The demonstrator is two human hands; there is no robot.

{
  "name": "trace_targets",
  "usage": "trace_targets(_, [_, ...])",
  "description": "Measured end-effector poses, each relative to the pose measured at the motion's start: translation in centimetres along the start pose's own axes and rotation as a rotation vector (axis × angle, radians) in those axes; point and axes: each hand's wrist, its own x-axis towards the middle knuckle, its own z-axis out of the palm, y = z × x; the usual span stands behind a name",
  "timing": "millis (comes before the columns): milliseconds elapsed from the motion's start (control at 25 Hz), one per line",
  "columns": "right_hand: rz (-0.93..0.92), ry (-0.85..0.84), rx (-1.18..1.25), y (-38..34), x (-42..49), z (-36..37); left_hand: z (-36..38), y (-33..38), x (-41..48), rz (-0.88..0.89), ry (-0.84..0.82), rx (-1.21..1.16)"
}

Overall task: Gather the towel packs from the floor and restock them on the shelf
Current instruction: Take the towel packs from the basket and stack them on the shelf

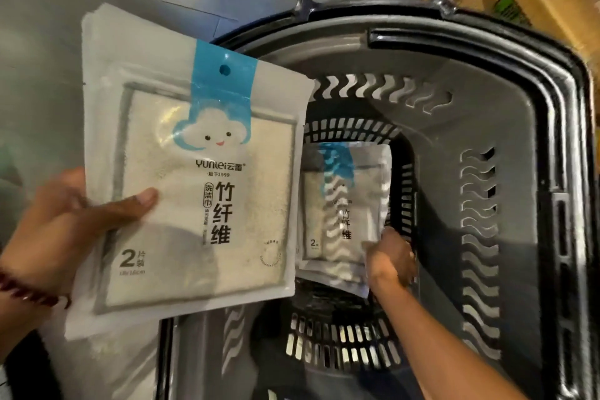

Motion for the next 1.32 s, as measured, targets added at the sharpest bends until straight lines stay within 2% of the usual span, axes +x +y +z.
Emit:
trace_targets(80, [-0.113,0.04,0.038,0.7,-1.4,-1.2,1.3,1.6,-0.8,0.011,-0.015,-0.097])
trace_targets(240, [-0.24,0.035,0.211,1.9,-4.6,-4.9,3.1,4.5,-2.8,-0.009,0.077,-0.02])
trace_targets(360, [-0.399,0.097,0.328,2.9,-8.9,-9.1,2.4,8.7,-6.2,0.008,0.143,0.036])
trace_targets(520, [-0.336,-0.099,0.676,3.6,-14.7,-17.3,-0.5,16.3,-11.3,0.048,0.2,-0.03])
trace_targets(600, [-0.362,-0.155,0.697,4.1,-17.7,-21.4,-2.1,20.6,-13.8,0.064,0.211,-0.095])
trace_targets(640, [-0.42,-0.11,0.673,3.9,-19.7,-24.2,-2.8,23.0,-15.2,0.078,0.212,-0.14])
trace_targets(800, [-0.645,0.042,0.792,3.8,-29.1,-36.6,-5.1,32.6,-22.2,0.194,0.152,-0.271])
trace_targets(960, [-0.731,0.09,0.945,5.5,-36.5,-46.1,-6.5,40.4,-28.4,0.325,0.054,-0.336])
trace_targets(1120, [-0.778,0.138,1.114,8.8,-43.3,-52.0,-7.4,46.9,-34.2,0.473,-0.072,-0.343])
trace_targets(1320, [-0.796,0.322,1.294,12.1,-48.5,-57.0,-5.2,52.3,-38.7,0.605,-0.213,-0.318])
